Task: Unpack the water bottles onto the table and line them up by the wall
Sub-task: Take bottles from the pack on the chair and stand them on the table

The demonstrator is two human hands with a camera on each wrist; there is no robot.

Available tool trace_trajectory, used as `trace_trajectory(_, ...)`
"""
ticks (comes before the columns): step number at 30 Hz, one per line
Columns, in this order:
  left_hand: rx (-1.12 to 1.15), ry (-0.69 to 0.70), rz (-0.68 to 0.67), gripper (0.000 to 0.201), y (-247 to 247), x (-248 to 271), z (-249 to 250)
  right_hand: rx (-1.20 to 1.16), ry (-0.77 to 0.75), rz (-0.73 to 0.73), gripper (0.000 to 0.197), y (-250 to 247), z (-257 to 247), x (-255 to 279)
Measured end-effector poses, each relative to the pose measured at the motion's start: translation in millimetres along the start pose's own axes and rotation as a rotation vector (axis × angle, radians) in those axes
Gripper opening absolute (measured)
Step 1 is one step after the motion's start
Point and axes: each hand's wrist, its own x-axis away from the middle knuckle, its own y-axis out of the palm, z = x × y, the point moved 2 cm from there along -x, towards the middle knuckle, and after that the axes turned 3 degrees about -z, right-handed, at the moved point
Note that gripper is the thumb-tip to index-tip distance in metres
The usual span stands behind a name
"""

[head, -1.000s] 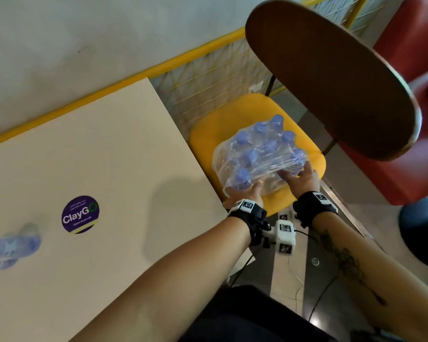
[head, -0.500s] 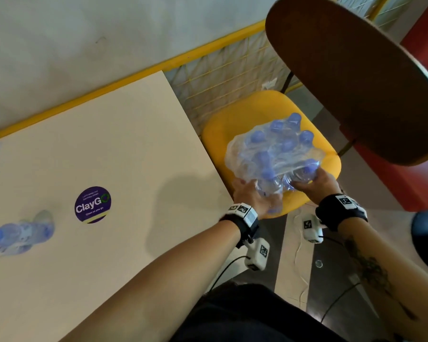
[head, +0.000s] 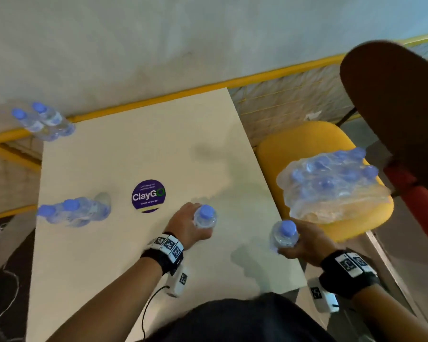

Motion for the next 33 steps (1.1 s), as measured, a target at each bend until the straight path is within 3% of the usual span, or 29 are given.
trace_trajectory(6, 0.128, -0.195, 0.220, 0.032, -89.3, 75.1, -143.2, 0.071, -0.251, -0.229, 0.053, 93.9, -150.4, -73.3)
trace_trajectory(8, 0.177, -0.245, 0.317, 0.026, -113.7, 100.3, -175.0, 0.074, -0.311, -0.252, 0.054, 131.6, -199.7, -96.6)
trace_trajectory(11, 0.237, -0.321, 0.489, 0.045, -145.5, 129.5, -217.6, 0.063, -0.361, -0.275, 0.054, 188.0, -270.0, -118.6)
trace_trajectory(15, 0.296, -0.352, 0.563, 0.047, -174.5, 144.6, -258.7, 0.097, -0.364, -0.306, 0.047, 262.8, -338.1, -136.5)
trace_trajectory(20, 0.349, -0.377, 0.566, 0.060, -188.1, 145.6, -284.0, 0.086, -0.287, -0.264, 0.043, 320.9, -375.5, -145.5)
trace_trajectory(26, 0.348, -0.334, 0.499, 0.049, -201.7, 136.4, -293.0, 0.077, -0.188, -0.185, 0.055, 343.1, -384.5, -151.8)
trace_trajectory(33, 0.313, -0.264, 0.433, 0.025, -209.5, 126.9, -285.5, 0.169, -0.197, -0.132, 0.048, 352.4, -395.1, -152.3)
